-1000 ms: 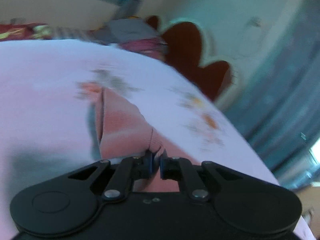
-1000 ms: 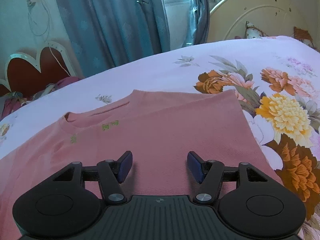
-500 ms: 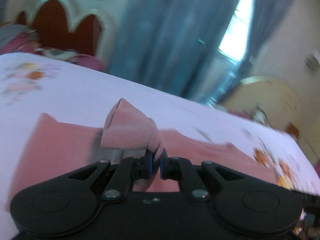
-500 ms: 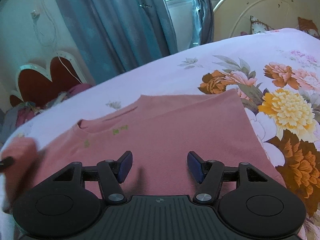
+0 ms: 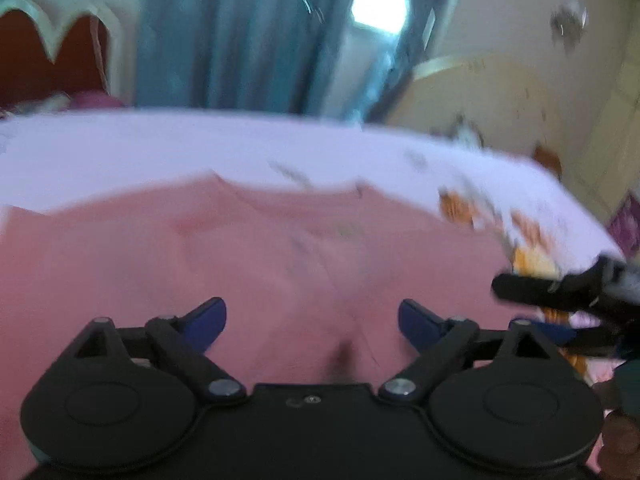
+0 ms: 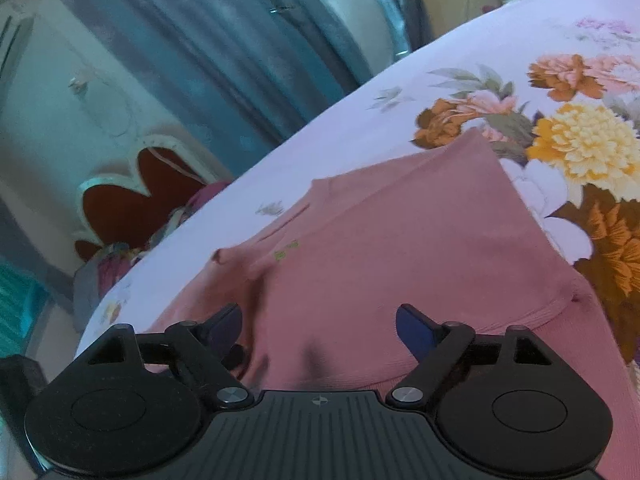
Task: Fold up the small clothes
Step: 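Fold the held sleeve across the body with the left gripper and release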
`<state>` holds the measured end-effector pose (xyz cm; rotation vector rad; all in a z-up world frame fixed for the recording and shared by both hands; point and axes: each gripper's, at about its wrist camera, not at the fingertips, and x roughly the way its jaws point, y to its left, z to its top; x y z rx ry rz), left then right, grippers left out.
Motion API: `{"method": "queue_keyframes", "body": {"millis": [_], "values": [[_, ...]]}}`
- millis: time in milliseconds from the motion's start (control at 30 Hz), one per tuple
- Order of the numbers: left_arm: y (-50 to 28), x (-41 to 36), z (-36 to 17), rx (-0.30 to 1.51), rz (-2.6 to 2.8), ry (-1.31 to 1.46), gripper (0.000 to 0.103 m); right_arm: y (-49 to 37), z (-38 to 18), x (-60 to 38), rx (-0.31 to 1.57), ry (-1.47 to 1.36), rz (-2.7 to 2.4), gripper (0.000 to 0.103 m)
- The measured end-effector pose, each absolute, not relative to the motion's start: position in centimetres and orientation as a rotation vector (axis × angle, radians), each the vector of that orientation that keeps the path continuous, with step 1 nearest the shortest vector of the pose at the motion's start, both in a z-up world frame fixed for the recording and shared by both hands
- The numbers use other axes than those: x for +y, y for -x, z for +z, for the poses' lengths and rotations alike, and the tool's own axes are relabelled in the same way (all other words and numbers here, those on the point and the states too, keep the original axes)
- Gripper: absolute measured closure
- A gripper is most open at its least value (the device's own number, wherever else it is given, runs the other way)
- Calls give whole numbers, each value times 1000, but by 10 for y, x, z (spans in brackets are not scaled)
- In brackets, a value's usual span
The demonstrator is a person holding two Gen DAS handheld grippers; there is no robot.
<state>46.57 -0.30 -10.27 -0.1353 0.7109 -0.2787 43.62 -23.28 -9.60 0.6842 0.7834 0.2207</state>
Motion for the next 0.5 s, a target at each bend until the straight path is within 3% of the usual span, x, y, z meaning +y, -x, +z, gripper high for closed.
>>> {"method": "queue_keyframes", "body": {"millis": [133,200,267,433,500], "values": [[-433,54,-92,695,-188,167,30,-439,-102,-217,805,-709,284,20],[-416,87,-95,703,-101,176,39,-445,-109,-207,840,-718,309,32],[-404,120,-106,730,-12,176,50,-453,-117,-200,867,-742,328,38],[-414,156,-137,832,58,195,52,-473,-136,-187,922,-788,312,41],[-425,157,-144,838,48,184,52,-482,-139,-181,930,-784,301,57]]}}
